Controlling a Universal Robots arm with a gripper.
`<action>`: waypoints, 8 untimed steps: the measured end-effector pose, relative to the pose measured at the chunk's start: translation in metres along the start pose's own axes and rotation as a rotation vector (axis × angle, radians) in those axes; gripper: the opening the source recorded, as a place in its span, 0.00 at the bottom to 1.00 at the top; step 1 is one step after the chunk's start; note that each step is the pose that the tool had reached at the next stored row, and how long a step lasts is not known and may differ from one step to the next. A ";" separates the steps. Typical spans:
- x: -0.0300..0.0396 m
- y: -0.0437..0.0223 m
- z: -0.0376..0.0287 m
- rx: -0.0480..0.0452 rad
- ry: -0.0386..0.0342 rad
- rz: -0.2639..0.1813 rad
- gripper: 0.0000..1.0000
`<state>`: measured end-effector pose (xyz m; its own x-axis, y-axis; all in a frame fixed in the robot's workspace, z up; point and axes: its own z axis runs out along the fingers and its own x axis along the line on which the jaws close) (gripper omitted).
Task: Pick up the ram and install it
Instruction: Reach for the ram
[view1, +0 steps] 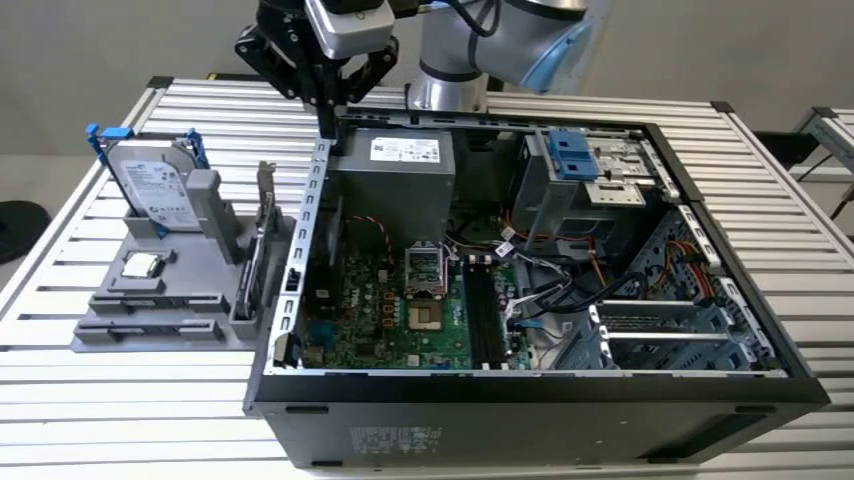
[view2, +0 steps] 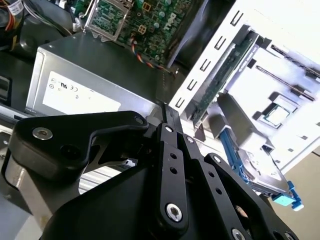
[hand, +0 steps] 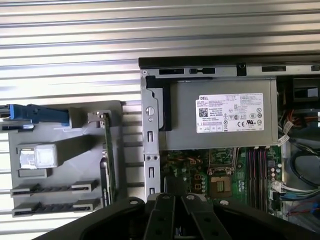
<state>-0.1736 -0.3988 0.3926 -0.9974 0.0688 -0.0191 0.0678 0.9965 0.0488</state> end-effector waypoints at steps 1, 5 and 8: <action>0.0021 -0.0001 -0.0001 0.0000 0.0000 0.000 0.00; 0.0105 -0.0007 -0.0003 0.0001 0.0001 -0.001 0.00; 0.0171 -0.0012 -0.0004 0.0001 0.0001 -0.001 0.00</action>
<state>-0.1907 -0.3988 0.3926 -0.9975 0.0675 -0.0190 0.0665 0.9966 0.0487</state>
